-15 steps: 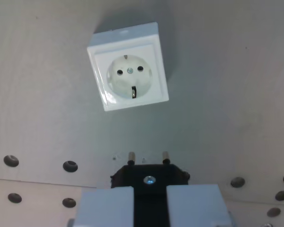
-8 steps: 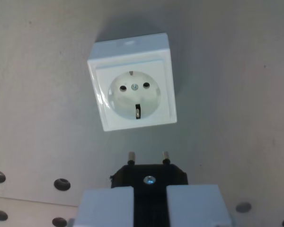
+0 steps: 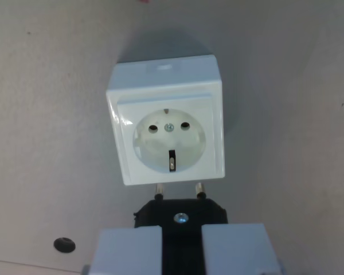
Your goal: Move above the white socket
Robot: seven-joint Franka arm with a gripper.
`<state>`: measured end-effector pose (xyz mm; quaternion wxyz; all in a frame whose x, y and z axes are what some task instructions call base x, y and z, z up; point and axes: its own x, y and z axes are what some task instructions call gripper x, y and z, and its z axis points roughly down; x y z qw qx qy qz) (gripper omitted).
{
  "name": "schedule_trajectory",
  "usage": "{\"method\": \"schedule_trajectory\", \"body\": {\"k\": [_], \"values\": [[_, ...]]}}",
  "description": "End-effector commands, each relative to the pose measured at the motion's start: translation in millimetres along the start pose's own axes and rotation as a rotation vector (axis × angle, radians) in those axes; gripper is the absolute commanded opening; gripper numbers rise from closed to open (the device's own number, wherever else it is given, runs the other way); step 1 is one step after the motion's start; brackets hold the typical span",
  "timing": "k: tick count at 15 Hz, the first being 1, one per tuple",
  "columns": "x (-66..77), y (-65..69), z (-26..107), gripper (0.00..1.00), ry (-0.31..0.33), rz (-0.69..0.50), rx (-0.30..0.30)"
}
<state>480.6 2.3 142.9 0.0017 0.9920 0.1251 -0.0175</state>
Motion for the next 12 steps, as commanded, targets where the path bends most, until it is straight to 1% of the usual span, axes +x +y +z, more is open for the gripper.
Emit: {"method": "schedule_trajectory", "body": {"k": [1,6,12], "values": [[-4.8,-2.9,11.7,0.0,0.114,-0.07,-0.02],[-4.3,-4.5,23.6,0.0,0.11,-0.069,-0.02],[-3.8,-5.7,30.3,0.0,0.105,-0.066,-0.02]]}}
